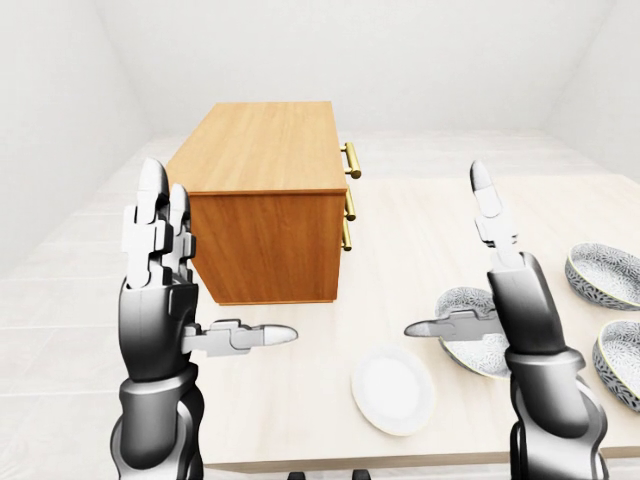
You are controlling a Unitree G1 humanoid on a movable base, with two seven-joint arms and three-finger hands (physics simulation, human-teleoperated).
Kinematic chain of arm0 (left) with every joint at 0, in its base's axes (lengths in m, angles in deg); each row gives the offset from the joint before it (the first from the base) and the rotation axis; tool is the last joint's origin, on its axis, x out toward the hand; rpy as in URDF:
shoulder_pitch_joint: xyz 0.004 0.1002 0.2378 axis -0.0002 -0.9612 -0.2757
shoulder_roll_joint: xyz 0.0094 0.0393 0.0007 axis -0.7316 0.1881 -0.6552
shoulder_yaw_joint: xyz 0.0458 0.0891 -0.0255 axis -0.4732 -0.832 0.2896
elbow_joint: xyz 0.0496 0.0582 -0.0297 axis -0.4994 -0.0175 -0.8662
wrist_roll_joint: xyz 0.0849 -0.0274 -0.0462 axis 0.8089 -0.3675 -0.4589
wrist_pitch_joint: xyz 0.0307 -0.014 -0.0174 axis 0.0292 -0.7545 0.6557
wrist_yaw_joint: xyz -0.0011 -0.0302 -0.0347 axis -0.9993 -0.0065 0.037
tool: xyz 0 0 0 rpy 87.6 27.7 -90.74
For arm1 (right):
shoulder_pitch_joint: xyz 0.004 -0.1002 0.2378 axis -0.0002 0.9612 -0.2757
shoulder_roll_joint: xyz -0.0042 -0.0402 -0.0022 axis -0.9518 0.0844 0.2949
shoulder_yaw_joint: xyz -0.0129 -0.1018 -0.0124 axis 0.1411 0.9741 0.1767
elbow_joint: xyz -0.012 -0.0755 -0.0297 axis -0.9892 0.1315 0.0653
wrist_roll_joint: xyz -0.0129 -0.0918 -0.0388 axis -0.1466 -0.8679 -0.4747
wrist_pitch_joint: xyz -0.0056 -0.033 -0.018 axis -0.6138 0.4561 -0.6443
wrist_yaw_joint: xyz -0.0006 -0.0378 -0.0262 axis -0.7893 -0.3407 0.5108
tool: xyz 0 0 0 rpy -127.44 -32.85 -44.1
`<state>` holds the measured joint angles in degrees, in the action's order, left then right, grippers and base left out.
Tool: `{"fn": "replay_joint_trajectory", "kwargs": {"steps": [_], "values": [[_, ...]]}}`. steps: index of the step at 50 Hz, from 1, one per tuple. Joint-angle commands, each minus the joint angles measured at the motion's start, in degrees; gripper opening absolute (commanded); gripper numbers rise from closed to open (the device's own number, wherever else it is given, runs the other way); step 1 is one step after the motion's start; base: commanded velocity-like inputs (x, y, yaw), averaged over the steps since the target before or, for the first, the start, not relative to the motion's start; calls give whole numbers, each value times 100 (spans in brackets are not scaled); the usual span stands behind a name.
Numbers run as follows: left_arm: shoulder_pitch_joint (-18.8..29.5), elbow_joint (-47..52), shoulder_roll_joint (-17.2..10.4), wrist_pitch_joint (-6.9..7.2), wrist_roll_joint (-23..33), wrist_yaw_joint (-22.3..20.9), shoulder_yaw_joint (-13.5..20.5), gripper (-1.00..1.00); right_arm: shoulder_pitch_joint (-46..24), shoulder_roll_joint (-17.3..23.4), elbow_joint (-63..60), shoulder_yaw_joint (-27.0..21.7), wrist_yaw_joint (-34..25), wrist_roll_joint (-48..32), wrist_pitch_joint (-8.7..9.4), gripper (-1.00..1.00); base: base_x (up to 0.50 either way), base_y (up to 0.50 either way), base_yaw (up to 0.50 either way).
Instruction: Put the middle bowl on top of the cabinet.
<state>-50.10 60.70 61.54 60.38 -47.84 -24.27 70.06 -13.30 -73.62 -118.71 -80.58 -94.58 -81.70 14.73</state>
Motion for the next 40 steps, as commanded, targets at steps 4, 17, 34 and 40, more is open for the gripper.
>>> {"fn": "replay_joint_trajectory", "kwargs": {"steps": [4, 17, 34, 40], "values": [[60, -22, 38, 0, 11, 60, 114, 100, -17, -25, 27, -94, -290, -1425, 0, 100, 0, 0, 0], [52, -41, 57, 0, -40, 31, 143, 100, 334, -143, 661, -215, -127, -2288, 0, 100, 0, 0, 0], [46, -53, 32, 0, 90, 38, 106, 100, 317, -123, 722, -197, -350, -3638, 0, 100, 0, 0, 0], [33, -36, 39, 0, 67, 27, 127, 100, 332, -181, 803, -142, -385, -3893, 0, 100, 0, 0, 0]]}}
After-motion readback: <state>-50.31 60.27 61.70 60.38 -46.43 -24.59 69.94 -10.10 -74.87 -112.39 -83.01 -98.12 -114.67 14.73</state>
